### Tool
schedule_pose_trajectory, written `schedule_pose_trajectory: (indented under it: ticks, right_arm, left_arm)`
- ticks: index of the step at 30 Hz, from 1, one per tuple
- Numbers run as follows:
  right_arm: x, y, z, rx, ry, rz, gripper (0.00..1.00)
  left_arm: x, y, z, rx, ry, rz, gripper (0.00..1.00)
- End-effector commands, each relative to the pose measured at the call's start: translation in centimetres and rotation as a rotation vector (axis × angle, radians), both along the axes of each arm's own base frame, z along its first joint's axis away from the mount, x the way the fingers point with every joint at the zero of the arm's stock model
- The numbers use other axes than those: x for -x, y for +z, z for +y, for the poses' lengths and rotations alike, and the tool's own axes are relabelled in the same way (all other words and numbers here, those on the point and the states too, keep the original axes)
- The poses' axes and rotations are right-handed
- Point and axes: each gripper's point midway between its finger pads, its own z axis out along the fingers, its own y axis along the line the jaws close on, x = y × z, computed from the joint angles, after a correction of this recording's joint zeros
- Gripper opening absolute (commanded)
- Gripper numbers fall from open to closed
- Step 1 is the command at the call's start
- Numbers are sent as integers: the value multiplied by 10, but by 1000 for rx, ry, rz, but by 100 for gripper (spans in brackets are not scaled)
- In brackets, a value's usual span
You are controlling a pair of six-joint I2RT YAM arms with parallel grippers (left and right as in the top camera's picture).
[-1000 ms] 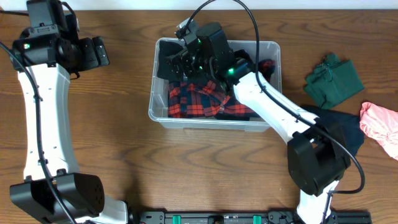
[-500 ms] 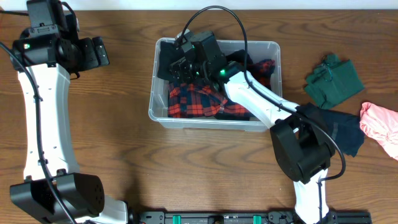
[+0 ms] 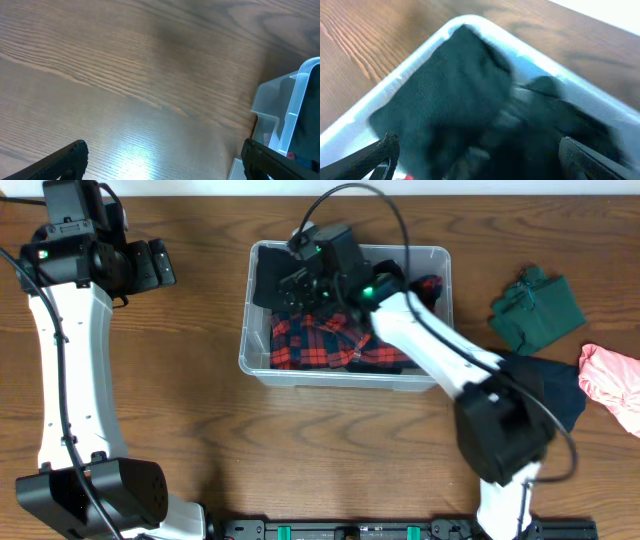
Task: Pack container
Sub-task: 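Move the right gripper to the dark green garment and grasp it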
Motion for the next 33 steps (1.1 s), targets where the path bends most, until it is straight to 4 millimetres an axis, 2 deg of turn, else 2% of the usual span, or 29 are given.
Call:
schedule_pose_trajectory:
  ticks: [1, 4, 6, 8, 11, 13, 14, 16, 18, 23, 28, 33]
  right_arm:
    - [-2, 98, -41, -72, -81, -141, 99]
    - [9, 144, -78, -94, -129, -178, 99]
    - [14, 162, -107, -91, -176, -184, 99]
    - [16, 173, -148, -72, -257, -178, 99]
    - [18, 172, -226, -76, -487, -90, 99]
    - [23, 160, -273, -83, -625, -6, 99]
    - [28, 149, -304, -88, -717, 58, 99]
    - [37, 130, -343, -85, -834, 145, 99]
    - [48, 107, -378, -91, -952, 239, 99]
    - [77, 47, -444, -131, -1207, 436, 99]
    - [87, 3, -471, -141, -1288, 500, 99]
    - [90, -43, -479, -140, -1306, 519, 99]
  left_arm:
    - [0, 6, 2, -3, 5, -14, 98]
    - [0, 6, 2, -3, 5, -14, 98]
    - [0, 6, 2, -3, 5, -14, 98]
    - [0, 6, 2, -3, 5, -14, 98]
    - [0, 6, 2, -3, 5, -14, 98]
    - [0, 6, 2, -3, 5, -14, 98]
    - [0, 6, 2, -3, 5, -14, 98]
    - [0, 6, 2, -3, 5, -14, 98]
    - [0, 6, 2, -3, 5, -14, 98]
    - [0, 6, 2, -3, 5, -14, 98]
    - [0, 6, 2, -3, 5, -14, 98]
    - [0, 6, 2, -3, 5, -14, 98]
